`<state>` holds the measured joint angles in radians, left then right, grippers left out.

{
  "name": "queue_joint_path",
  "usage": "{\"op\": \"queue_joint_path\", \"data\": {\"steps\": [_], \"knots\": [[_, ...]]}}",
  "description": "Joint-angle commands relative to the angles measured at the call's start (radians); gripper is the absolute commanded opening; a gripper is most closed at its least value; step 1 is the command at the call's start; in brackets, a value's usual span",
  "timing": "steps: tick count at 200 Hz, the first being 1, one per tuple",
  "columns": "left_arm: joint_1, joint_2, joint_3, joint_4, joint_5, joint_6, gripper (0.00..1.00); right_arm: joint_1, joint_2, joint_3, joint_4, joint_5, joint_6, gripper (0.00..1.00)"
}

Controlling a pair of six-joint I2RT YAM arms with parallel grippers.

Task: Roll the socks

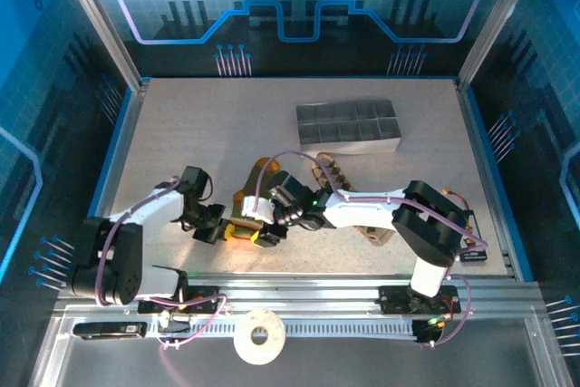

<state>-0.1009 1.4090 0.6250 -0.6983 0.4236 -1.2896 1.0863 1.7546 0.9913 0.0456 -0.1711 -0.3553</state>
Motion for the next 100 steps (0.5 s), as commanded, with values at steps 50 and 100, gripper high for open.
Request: {"op": "queue_joint_path", "data": {"steps": [50,100], "knots": [[0.006,0.123,0.086,-0.132,-0.066,0.095,0.0,0.052,0.102,0.093,0.015,0.158,-0.038,0.61],[0.001,0.128,0.1,-0.13,-0.062,0.098,0.0,0.051,0.169,0.152,-0.034,0.126,0.018,0.48]]}}
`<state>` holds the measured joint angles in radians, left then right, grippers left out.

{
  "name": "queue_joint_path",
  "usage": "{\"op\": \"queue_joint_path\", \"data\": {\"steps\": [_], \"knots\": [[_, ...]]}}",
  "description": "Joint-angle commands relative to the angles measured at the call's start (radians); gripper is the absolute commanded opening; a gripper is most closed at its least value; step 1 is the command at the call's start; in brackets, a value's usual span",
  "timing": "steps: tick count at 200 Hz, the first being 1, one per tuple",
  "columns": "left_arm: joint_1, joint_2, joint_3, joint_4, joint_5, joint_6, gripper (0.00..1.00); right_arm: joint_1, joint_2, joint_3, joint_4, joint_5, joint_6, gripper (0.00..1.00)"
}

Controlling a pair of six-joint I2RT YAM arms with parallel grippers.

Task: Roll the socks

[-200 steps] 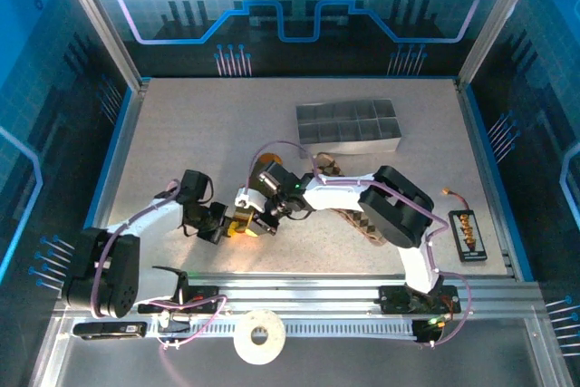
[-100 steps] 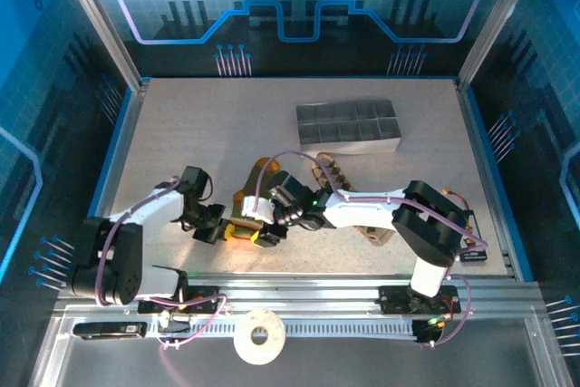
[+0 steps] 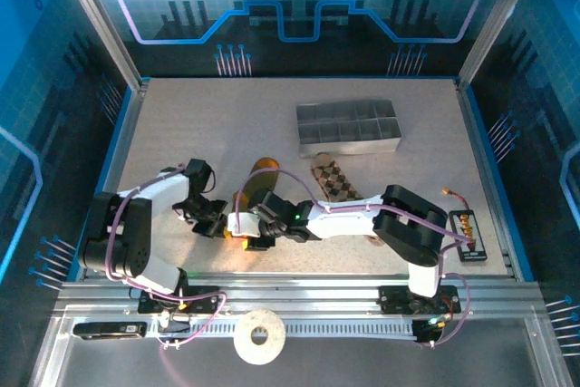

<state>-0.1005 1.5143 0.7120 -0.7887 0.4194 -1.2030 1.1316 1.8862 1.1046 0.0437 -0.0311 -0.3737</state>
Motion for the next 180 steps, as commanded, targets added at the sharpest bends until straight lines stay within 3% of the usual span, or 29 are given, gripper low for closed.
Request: {"op": "queue_joint_path", "data": {"steps": [1,46,95,115,133,144,165,180], "knots": [[0.001,0.023,0.014,-0.04,-0.057,0.012,0.0,0.005,0.038,0.04,-0.034,-0.013,0.039,0.47],[0.001,0.014,0.032,-0.044,-0.057,0.016,0.0,-0.015,0.085,0.07,-0.082,0.005,0.097,0.34],[0.001,-0.006,0.058,-0.051,-0.048,0.027,0.0,-0.063,0.066,0.064,-0.076,-0.068,0.186,0.0],[0.001,-0.05,0.085,-0.081,-0.069,0.035,0.21,-0.092,0.059,0.054,-0.089,-0.153,0.236,0.0],[0.002,-0.111,0.11,-0.115,-0.099,0.037,0.52,-0.131,0.066,0.041,-0.102,-0.263,0.3,0.0],[0.002,-0.154,0.119,-0.13,-0.116,0.04,0.64,-0.154,0.075,0.026,-0.099,-0.328,0.341,0.0],[0.001,-0.222,0.114,-0.15,-0.133,0.053,0.67,-0.191,0.105,0.008,-0.097,-0.42,0.402,0.0],[-0.001,-0.266,0.082,-0.115,-0.103,0.062,0.61,-0.212,0.132,0.011,-0.107,-0.464,0.444,0.0]]}}
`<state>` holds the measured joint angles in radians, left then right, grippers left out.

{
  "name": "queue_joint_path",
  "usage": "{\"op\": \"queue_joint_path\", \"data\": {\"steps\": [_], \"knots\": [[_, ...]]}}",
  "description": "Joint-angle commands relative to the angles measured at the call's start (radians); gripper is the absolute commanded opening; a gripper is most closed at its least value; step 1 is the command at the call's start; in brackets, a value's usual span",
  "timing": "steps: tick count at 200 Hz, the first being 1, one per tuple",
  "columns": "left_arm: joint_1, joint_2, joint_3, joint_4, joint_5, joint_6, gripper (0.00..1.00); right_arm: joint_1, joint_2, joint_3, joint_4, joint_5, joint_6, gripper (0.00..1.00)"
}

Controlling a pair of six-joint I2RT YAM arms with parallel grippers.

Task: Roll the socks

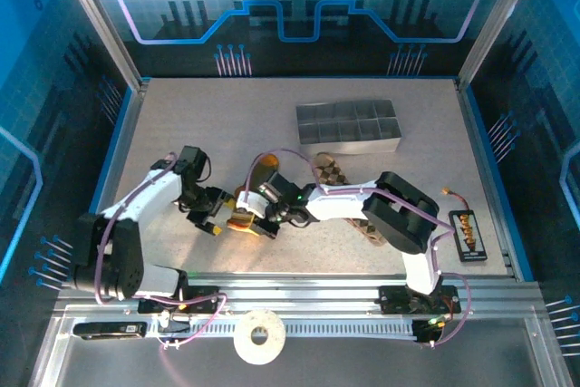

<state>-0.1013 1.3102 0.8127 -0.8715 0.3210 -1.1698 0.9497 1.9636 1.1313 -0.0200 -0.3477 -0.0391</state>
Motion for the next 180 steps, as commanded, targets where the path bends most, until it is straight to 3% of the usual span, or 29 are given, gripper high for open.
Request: {"op": "queue_joint_path", "data": {"steps": [1,53,180], "knots": [[0.0,-0.066,-0.022,-0.026,-0.001,0.03,0.61,-0.031,0.057,-0.014,-0.044,-0.15,0.113,0.0],[-0.081,-0.139,-0.167,0.179,0.092,-0.048,0.51,-0.082,0.123,0.03,-0.1,-0.238,0.182,0.0],[-0.132,-0.012,-0.282,0.429,-0.056,-0.099,0.51,-0.127,0.216,0.16,-0.252,-0.317,0.236,0.0]]}}
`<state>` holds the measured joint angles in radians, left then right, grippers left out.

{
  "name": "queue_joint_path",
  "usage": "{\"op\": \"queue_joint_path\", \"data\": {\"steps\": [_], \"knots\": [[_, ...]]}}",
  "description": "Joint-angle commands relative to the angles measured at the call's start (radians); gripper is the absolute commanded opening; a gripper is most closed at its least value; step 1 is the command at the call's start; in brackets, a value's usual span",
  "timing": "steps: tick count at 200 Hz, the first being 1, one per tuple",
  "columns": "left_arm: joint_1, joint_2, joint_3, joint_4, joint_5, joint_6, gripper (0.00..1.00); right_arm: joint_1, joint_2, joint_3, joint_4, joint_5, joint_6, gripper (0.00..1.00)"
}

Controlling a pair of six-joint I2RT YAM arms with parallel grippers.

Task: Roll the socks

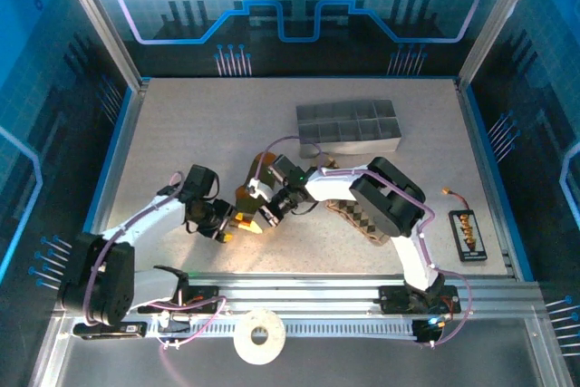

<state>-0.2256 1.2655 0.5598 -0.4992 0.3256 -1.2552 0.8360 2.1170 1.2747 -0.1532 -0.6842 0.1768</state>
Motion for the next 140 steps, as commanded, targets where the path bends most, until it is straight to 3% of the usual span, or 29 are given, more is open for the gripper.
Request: {"op": "queue_joint_path", "data": {"steps": [1,13,29,44,76,100,119,140], "knots": [[-0.008,0.033,-0.03,0.058,-0.061,-0.013,0.51,-0.014,0.063,0.018,-0.122,0.019,0.021,0.0],[-0.009,0.041,-0.044,0.062,-0.076,-0.015,0.49,-0.015,0.069,0.028,-0.138,0.013,0.015,0.0],[-0.013,0.055,-0.071,0.049,-0.097,-0.027,0.39,-0.012,0.056,0.021,-0.135,0.022,0.005,0.01],[-0.018,0.073,-0.09,0.001,-0.118,-0.039,0.3,-0.009,0.013,-0.007,-0.099,0.035,-0.017,0.1],[-0.018,0.091,-0.099,-0.062,-0.134,-0.039,0.23,0.019,-0.158,-0.108,-0.012,0.146,-0.171,0.35],[-0.018,0.087,-0.07,-0.108,-0.144,-0.038,0.22,0.065,-0.336,-0.248,0.106,0.345,-0.36,0.46],[-0.018,0.099,-0.04,-0.131,-0.139,-0.029,0.22,0.148,-0.44,-0.371,0.241,0.585,-0.548,0.62],[-0.018,0.124,-0.007,-0.154,-0.13,-0.008,0.22,0.236,-0.453,-0.39,0.297,0.808,-0.717,0.66]]}}
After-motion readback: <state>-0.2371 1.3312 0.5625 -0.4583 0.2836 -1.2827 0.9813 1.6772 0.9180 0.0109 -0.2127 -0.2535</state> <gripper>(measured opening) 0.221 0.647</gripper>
